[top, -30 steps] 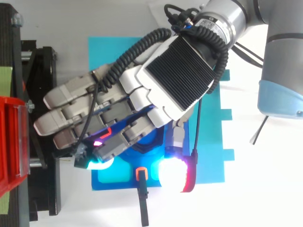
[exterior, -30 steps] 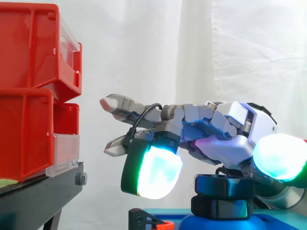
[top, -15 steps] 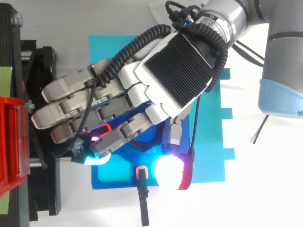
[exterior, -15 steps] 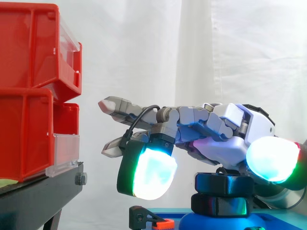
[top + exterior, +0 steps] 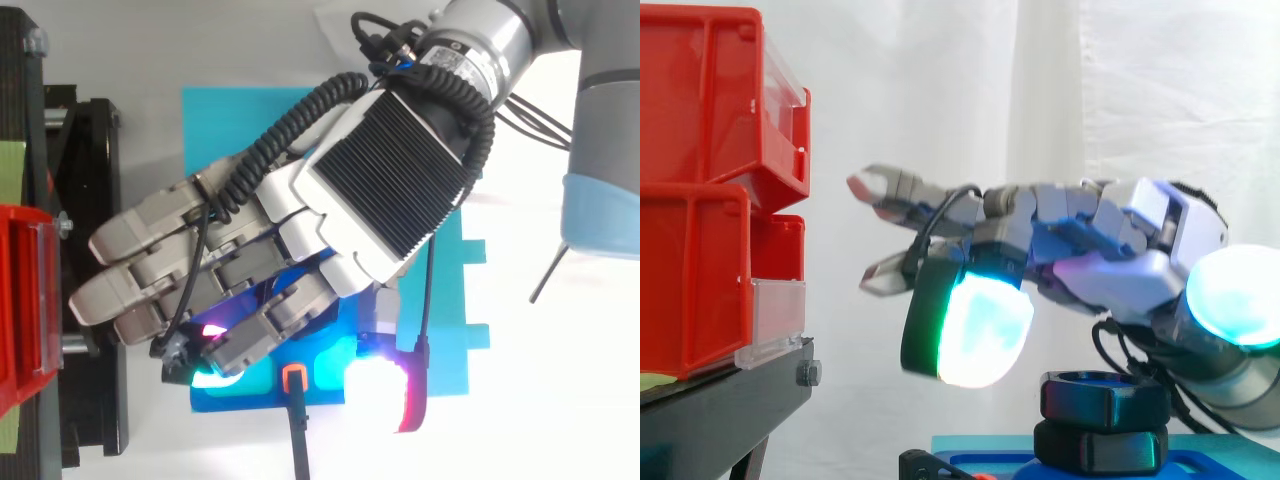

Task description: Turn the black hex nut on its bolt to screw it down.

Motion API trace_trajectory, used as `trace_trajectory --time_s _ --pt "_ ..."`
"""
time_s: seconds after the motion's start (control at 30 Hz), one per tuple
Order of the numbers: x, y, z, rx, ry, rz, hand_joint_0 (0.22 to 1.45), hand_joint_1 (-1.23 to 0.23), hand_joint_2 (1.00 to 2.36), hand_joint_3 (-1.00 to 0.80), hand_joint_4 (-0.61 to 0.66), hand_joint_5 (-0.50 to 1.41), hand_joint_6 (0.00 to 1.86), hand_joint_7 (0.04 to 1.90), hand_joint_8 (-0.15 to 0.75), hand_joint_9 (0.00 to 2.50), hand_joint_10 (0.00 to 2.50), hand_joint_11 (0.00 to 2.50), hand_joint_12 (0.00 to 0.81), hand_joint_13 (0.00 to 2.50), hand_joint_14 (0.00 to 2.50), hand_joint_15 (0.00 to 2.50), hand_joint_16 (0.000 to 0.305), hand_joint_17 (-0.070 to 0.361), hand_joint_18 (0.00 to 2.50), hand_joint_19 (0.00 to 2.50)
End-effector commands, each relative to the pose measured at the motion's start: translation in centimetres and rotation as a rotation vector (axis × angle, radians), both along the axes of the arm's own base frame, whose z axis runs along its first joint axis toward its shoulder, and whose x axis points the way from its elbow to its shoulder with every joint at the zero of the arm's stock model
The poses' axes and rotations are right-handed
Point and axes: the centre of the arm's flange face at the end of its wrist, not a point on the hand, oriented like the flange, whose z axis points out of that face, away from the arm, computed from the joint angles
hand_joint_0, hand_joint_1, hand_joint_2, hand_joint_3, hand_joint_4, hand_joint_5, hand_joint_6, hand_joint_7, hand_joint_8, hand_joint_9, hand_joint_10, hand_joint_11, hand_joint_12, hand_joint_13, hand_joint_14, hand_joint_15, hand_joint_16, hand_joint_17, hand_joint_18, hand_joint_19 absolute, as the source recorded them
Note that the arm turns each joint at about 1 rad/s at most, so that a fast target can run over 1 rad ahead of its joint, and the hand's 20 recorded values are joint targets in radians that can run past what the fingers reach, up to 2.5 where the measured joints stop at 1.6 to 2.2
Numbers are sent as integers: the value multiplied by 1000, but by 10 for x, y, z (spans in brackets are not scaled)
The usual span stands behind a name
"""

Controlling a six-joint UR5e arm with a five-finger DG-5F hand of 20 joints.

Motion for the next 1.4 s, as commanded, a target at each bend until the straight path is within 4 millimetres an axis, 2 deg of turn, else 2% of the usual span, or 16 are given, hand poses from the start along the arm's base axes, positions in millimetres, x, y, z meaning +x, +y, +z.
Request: trace_trajectory --time_s 0.0,0.3,0.57,0.8,1.37 --pt "-6 1 24 -25 13 -18 442 -141 1000 -500 307 -108 501 1184 329 556 4 206 384 143 0 24 59 133 6 178" --pt "-16 -3 45 -57 37 -50 442 -142 1000 -500 301 -109 501 1180 331 562 4 207 383 145 0 23 59 133 9 180" --pt "-19 -5 37 -46 138 -154 443 -142 1000 -500 299 -110 500 1188 332 564 4 211 383 155 0 26 59 133 23 174" --pt "-24 1 28 -106 180 -208 443 -143 1000 -500 296 -111 501 1181 332 567 4 212 384 161 0 27 59 133 24 178" --pt "-23 13 33 -112 175 -203 445 -143 1000 -500 291 -111 500 1201 331 566 4 211 384 166 0 30 59 132 25 184"
